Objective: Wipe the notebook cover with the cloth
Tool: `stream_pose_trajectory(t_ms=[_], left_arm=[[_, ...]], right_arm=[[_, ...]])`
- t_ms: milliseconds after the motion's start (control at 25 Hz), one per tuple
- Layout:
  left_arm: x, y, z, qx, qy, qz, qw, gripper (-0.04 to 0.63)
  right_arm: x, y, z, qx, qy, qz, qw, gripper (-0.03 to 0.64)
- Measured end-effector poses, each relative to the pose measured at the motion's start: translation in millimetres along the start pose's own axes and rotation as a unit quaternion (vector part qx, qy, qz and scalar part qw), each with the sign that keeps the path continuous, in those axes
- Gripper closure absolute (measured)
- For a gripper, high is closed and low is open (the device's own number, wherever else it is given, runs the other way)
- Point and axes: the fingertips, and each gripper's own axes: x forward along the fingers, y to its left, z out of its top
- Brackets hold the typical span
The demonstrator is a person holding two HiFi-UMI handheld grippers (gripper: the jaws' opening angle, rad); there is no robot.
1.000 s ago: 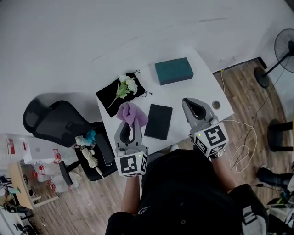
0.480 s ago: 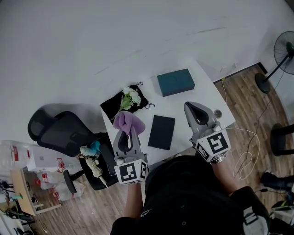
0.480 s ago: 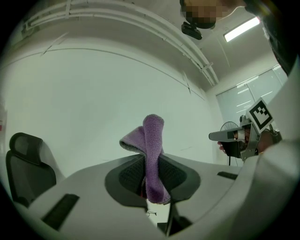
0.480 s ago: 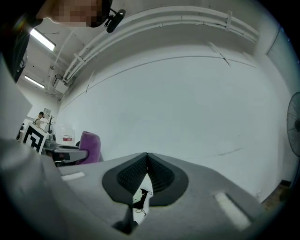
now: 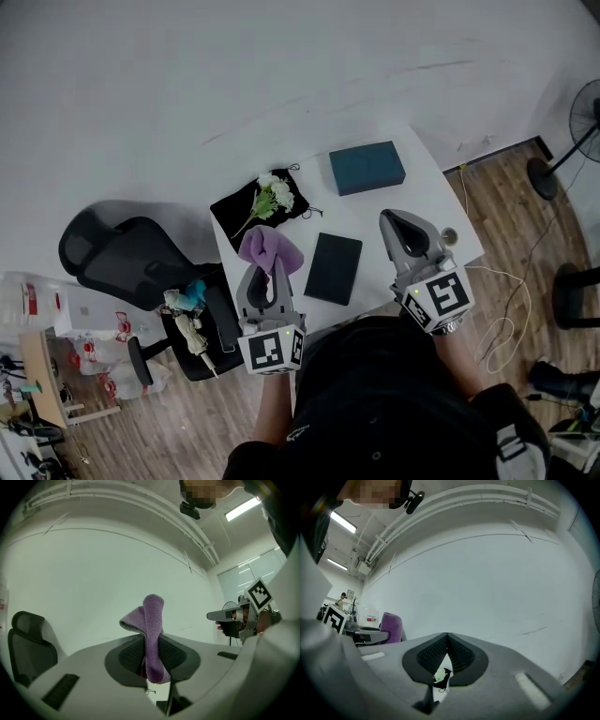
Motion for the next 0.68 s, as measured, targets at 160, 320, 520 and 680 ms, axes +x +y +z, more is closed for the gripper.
stream_pose_trajectory(t_ms=[160,320,520,680], left_arm=[[-0.9,-3.7,-2.2,-0.006,0.003,0.000,1.0000,0.525],[0.0,-5.2,-3.7,0.002,0.008,-0.005,1.0000,0.525],[-1.4,-6.3,-8.6,-0.002,0.008,-0.004,1.0000,0.525],[-3.6,-10.5,-8.8,0.002,0.005,-0.005,1.0000,0.525]], right_arm=[[-2.4,-1.5,-3.3,0.003,0.004,0.003,1.000,0.614],[-1.8,0.4,-8.4,0.005,0.013,0.006,1.000,0.614],[-4.4,0.9,-12.9,0.003,0.021,0.008,1.000,0.614],[-7.9,1.2,-14.2,0.002,0.022,0.009,1.000,0.614]])
